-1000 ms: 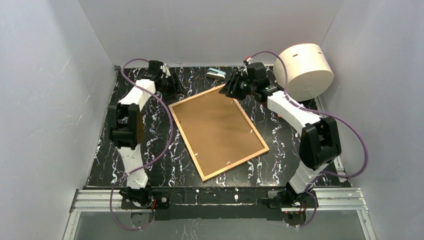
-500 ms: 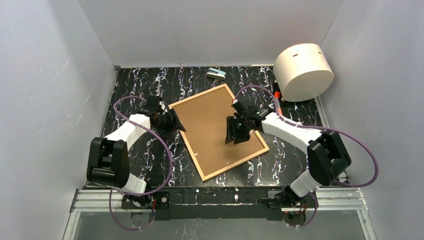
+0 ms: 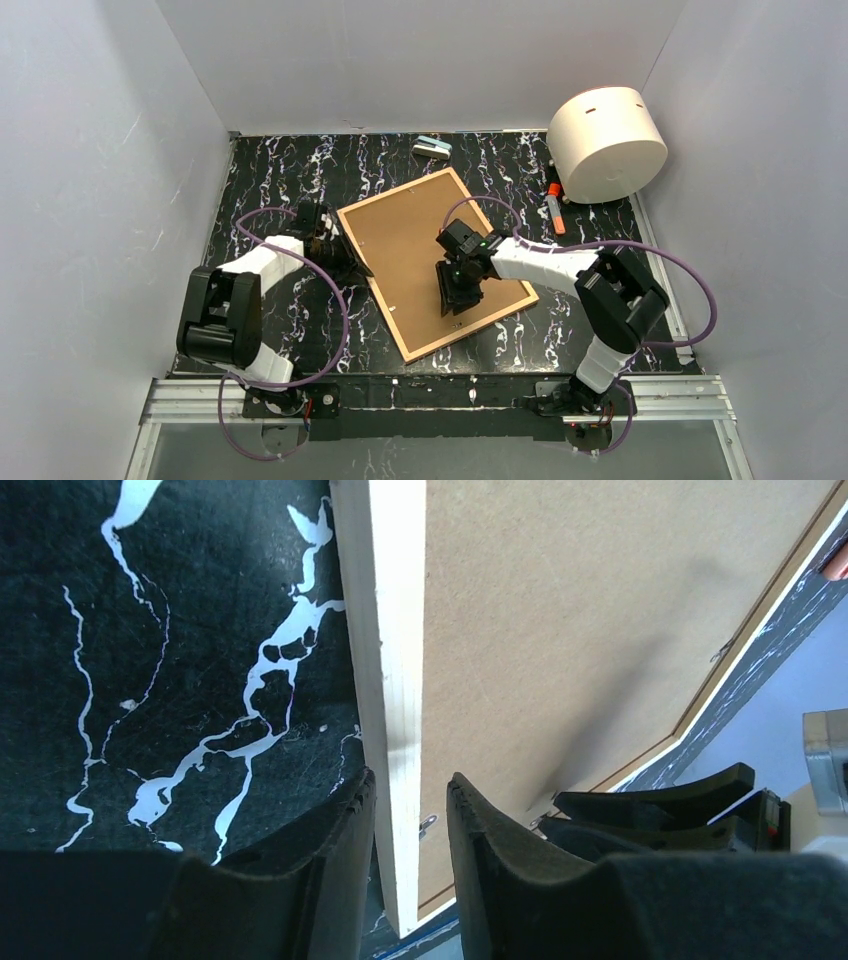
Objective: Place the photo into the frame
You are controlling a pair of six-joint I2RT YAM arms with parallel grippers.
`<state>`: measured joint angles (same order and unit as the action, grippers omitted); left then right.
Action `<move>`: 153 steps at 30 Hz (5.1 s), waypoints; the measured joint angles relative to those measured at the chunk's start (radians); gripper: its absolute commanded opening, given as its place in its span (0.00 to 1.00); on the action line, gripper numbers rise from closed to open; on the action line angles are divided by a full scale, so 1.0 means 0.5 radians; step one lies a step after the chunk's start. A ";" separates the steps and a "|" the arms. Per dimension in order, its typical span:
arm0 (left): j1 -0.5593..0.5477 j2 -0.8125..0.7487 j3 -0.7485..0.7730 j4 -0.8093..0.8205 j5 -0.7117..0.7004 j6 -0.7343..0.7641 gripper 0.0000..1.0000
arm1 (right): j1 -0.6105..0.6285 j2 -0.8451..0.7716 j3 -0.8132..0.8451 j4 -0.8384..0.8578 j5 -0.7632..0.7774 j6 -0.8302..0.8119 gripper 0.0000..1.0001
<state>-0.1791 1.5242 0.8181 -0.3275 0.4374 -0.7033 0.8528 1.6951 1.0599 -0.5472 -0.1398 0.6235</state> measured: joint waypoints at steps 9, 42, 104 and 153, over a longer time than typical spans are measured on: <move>0.000 0.076 -0.099 0.083 0.072 -0.069 0.26 | 0.011 -0.074 -0.149 0.050 -0.053 -0.014 0.35; 0.013 0.124 -0.121 0.141 0.113 -0.286 0.23 | 0.040 -0.088 0.021 -0.182 -0.031 -0.024 0.43; 0.033 -0.436 0.025 -0.294 -0.453 0.054 0.68 | -0.736 0.267 0.370 -0.283 0.999 0.024 0.62; 0.035 -0.089 -0.364 0.298 0.063 -0.253 0.34 | -0.813 0.100 0.113 -0.032 0.706 -0.224 0.27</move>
<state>-0.1616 1.4799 0.6361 -0.1783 0.4686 -0.8299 0.4465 1.7451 1.1164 -0.5632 0.2134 0.5114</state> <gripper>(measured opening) 0.344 0.385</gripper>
